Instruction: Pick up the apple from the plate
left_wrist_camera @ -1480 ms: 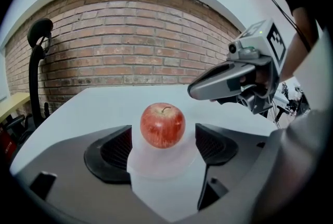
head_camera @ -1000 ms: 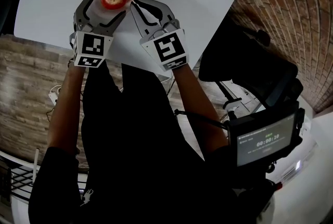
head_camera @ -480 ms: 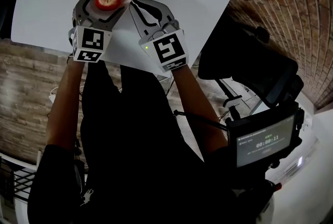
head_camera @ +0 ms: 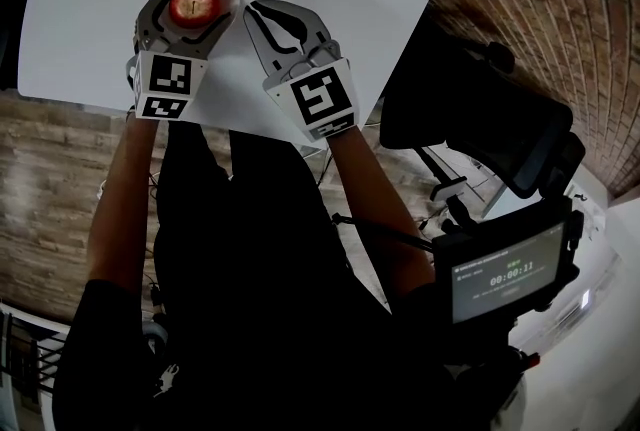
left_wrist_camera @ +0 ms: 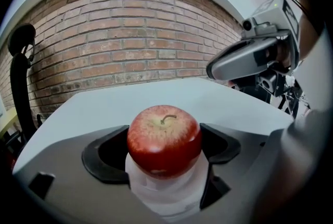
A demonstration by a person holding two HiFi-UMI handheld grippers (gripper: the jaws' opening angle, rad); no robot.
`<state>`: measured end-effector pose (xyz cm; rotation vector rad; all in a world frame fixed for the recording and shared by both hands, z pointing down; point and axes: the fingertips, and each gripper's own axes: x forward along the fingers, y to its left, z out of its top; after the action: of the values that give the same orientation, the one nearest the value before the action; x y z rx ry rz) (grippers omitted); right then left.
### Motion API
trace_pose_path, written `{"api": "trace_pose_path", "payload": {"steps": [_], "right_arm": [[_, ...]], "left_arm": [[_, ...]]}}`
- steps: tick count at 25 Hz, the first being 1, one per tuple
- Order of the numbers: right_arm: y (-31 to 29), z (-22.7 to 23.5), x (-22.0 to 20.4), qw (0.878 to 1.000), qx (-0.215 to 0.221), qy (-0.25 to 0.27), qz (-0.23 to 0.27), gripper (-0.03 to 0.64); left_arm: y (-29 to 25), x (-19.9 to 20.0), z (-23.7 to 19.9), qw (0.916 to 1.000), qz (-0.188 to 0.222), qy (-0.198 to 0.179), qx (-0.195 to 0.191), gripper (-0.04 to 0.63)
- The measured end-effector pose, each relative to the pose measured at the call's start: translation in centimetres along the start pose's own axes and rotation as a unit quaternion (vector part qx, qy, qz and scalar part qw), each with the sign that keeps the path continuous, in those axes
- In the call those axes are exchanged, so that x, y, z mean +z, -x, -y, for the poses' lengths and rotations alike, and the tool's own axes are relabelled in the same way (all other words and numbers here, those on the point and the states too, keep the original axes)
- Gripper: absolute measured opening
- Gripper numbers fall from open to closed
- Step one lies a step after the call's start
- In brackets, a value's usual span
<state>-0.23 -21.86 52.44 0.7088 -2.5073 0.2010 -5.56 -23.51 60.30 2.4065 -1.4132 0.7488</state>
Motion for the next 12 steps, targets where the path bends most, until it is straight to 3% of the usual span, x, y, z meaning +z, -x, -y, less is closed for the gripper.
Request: {"api": "trace_pose_path", "payload": {"steps": [12], "right_arm": [[0.7,1.2,0.6,0.999,-0.024,-0.011,0.018,0.005]], "left_arm": [[0.1,1.8,0.0,0.9999,0.014,-0.004,-0.007,0.410]]}}
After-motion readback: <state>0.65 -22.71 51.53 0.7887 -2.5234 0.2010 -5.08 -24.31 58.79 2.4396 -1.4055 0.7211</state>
